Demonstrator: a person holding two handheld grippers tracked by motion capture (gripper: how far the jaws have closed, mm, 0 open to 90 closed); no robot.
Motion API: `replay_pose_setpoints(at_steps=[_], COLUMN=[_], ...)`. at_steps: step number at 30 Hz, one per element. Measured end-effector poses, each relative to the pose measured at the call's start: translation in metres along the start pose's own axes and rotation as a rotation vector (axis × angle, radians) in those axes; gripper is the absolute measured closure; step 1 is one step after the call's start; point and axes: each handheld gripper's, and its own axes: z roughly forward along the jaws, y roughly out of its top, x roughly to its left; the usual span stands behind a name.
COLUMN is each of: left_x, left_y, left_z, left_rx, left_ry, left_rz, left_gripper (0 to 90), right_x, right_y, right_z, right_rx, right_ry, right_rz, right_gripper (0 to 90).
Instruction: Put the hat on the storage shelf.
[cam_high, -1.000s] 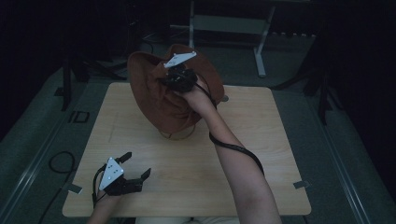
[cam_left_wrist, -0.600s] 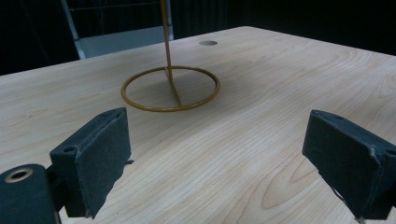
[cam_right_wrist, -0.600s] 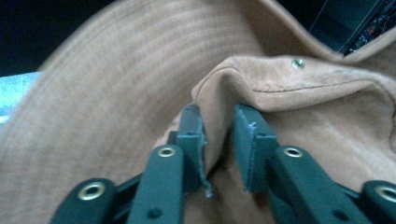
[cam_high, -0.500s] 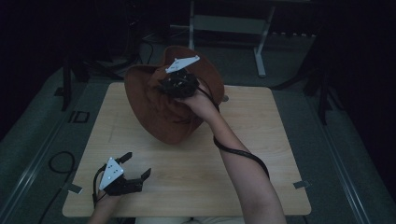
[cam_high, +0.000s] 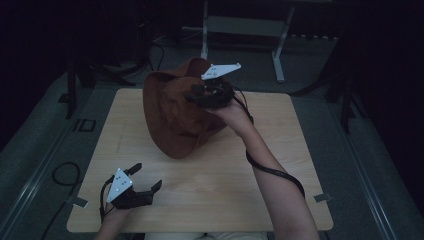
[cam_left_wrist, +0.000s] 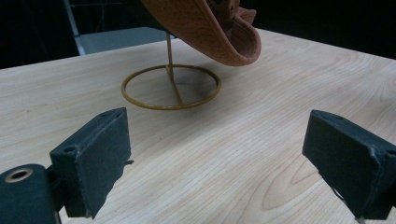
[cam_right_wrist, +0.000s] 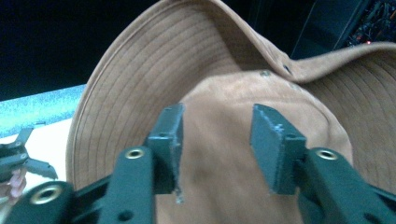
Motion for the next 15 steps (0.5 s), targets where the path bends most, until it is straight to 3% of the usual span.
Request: replay_pose_setpoints(at_steps=[7,15], left_x=[-0.001,-0.001], left_y=[0.0,0.0], left_z=[0.001,0.003], left_rx=[0.001,0.01], left_ry=[0.004,0.007], left_rz=[0.003,0.009], left_gripper=[8.5,8.4], right_x=[-0.003,-0.003], right_y=[-0.023,-0.049], right_z=[-0.025,-0.049], right_rx=[-0.033,-0.028], right_ry=[0.008,0.011], right_rz=[0.025,0.042], right_gripper=[45.9,33.3])
